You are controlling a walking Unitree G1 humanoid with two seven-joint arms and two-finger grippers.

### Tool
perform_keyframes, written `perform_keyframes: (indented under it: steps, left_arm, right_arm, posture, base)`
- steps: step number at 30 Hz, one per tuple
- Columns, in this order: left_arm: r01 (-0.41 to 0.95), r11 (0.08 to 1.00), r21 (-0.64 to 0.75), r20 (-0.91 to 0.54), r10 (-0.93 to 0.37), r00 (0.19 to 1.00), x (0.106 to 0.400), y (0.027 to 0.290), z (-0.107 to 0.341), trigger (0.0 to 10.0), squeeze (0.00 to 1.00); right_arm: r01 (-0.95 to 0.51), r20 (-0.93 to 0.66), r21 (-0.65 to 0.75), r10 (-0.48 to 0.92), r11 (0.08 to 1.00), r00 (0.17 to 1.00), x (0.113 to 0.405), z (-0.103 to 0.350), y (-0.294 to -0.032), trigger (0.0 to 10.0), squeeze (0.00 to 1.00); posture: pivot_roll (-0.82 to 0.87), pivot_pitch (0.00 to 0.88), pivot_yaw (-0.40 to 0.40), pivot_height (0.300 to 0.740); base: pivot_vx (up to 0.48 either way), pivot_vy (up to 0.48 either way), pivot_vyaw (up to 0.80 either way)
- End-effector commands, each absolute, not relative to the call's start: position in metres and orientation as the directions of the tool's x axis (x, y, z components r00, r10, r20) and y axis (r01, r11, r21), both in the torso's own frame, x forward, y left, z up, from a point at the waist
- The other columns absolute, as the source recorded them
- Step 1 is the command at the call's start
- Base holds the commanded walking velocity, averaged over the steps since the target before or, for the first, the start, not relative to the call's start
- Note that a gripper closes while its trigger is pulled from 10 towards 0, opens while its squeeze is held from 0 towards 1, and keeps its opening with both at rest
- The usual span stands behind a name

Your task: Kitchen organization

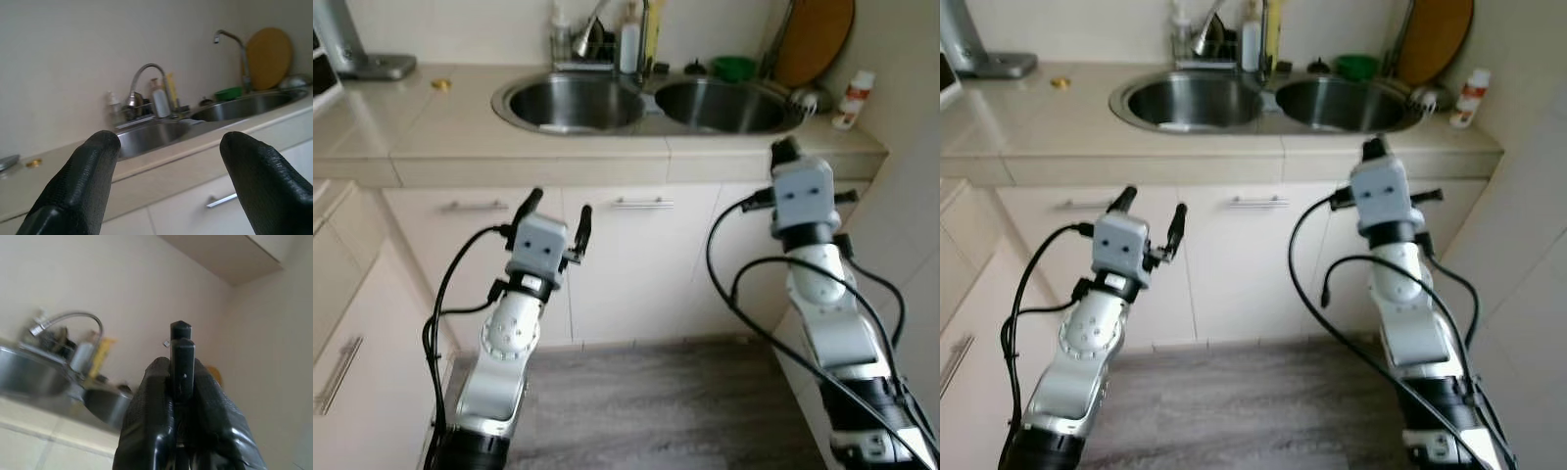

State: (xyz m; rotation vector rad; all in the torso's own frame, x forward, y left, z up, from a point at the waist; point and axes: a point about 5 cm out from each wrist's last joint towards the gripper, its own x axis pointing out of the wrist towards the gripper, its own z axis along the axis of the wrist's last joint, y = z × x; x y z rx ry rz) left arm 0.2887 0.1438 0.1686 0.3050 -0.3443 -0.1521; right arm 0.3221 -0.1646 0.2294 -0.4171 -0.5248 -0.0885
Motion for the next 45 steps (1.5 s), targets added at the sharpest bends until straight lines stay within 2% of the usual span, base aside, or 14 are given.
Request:
perform_keyframes:
  steps: [1, 45]
  left_arm:
    - [0.082, 0.941, 0.329, 0.297, -0.185, 0.937, 0.289, 0.149, 0.167, 10.0, 0.0]
    - [0.065, 0.941, 0.333, 0.311, -0.174, 0.934, 0.298, 0.148, 0.176, 10.0, 0.0]
  right_arm:
    - [0.161, 0.506, -0.364, 0.049, 0.917, 0.861, 0.323, 0.231, -0.155, 10.0, 0.0]
    - [0.117, 0.509, -0.272, 0.039, 0.955, 0.86, 0.328, 0.245, -0.14, 10.0, 0.0]
  posture:
    - [0.08, 0.0, -0.085, 0.74]
    - [0.08, 0.0, -0.085, 0.74]
  base:
    - [0.337, 0.0, 0.0]
    - [0.332, 0.0, 0.0]
